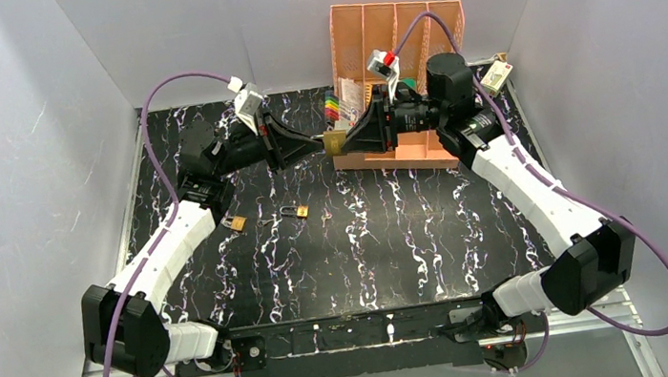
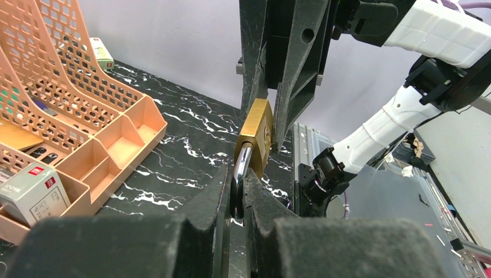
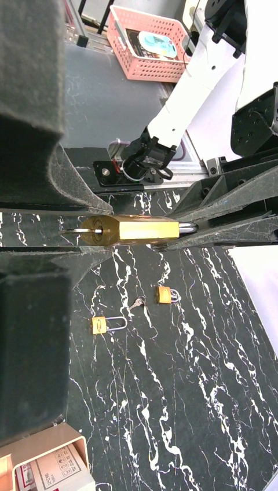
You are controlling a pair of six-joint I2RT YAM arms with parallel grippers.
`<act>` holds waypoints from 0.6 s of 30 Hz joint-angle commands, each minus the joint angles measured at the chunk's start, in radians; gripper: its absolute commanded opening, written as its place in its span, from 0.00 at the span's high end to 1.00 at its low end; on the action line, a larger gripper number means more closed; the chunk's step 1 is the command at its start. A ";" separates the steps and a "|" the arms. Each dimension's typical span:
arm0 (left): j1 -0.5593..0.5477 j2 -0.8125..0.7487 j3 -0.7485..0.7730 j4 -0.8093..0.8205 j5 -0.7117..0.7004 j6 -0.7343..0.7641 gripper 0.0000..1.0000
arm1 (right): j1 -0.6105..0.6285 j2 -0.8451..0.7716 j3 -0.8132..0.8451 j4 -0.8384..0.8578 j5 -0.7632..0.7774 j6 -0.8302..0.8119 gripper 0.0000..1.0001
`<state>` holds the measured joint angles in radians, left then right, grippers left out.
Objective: Lock with the key
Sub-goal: Lock the lock.
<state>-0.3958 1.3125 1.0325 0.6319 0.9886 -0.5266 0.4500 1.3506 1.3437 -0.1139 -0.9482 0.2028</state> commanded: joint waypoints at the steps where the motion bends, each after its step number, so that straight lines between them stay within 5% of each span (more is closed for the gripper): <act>1: -0.014 -0.040 0.009 -0.026 0.023 0.048 1.00 | 0.002 0.014 0.080 0.037 0.049 -0.033 1.00; 18: -0.014 -0.056 -0.011 -0.091 0.052 0.071 1.00 | 0.003 0.054 0.224 -0.011 0.005 -0.039 1.00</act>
<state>-0.3912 1.2823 1.0283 0.5747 0.9512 -0.4828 0.4549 1.4151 1.4757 -0.2398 -0.9642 0.1524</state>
